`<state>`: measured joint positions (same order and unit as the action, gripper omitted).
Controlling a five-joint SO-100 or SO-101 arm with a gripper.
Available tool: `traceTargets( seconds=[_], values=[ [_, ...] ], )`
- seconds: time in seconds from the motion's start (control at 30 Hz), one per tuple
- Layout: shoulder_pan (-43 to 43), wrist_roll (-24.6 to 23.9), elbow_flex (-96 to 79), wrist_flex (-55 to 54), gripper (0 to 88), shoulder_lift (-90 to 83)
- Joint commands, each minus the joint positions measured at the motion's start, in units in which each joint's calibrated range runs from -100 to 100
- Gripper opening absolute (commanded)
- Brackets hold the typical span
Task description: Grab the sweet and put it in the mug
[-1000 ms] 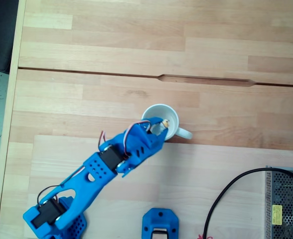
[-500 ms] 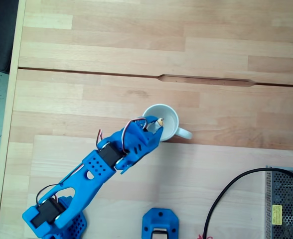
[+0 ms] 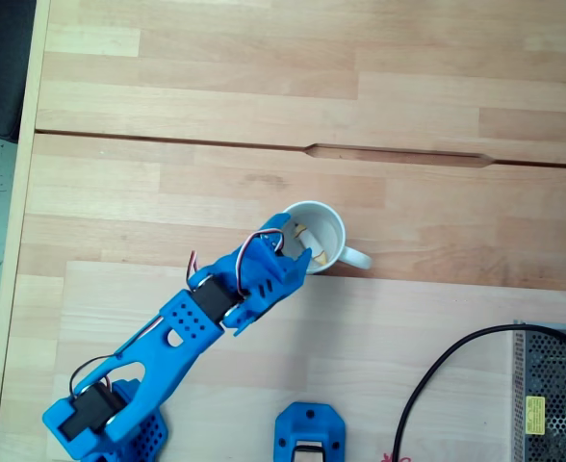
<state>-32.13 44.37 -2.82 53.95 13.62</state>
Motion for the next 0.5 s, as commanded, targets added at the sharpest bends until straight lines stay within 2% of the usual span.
traceTargets(
  seconds=[0.0,0.27,0.47],
  values=[
    [0.8,-0.1,-1.1,-0.7,17.1,-8.4],
    [7.0,-0.3,-15.8,-0.6,7.5,-25.2],
    [13.9,-3.9,-33.3,-0.9,2.8,-41.0]
  ],
)
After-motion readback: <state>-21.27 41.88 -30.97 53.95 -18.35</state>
